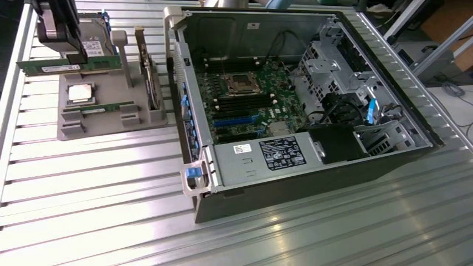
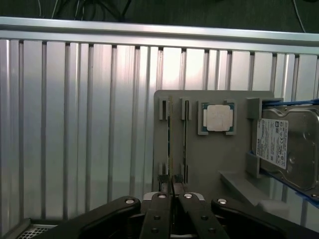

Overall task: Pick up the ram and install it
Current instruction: 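Pick up the ram and move it above insertion slot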

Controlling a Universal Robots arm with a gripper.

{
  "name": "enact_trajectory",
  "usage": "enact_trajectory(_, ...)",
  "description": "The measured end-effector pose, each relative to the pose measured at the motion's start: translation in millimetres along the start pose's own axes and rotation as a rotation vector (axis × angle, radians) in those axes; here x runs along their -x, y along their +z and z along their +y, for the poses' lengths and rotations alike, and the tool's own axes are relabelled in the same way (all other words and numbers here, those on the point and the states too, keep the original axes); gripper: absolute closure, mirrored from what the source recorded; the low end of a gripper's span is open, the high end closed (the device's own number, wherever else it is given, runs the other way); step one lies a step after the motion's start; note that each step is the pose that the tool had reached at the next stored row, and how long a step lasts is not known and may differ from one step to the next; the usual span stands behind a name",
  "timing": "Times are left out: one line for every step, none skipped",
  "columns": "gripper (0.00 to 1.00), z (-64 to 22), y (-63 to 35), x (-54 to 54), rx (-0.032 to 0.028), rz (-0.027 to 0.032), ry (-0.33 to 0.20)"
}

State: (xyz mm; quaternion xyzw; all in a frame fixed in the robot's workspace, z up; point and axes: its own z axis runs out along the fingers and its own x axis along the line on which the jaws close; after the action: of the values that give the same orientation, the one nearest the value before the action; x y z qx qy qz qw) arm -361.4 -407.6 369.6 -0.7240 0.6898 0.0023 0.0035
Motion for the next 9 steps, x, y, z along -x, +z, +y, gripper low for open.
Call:
enact_trajectory(0.88,0.0,-1.5,0.0,0.0,0.0,0.0)
enact_trajectory(0.88,0.0,-3.7,0.0,0.0,0.0,0.0)
enact_trajectory(0.88,0.0,-4.9,0.0,0.0,0.0001,0.0)
enact_trajectory(0.88,0.0,-6.6,0.1,0.0,0.0,0.0)
enact_trajectory(0.88,0.0,-8.9,0.1,0.0,0.0,0.0)
enact_trajectory(0.88,0.0,-11.4,0.1,0.0,0.0001,0.0)
enact_trajectory(0.88,0.0,-13.6,0.1,0.0,0.0,0.0)
enact_trajectory(0.88,0.0,-16.1,0.1,0.0,0.0,0.0)
enact_trajectory(0.88,0.0,-18.8,0.2,0.0,0.0,0.0)
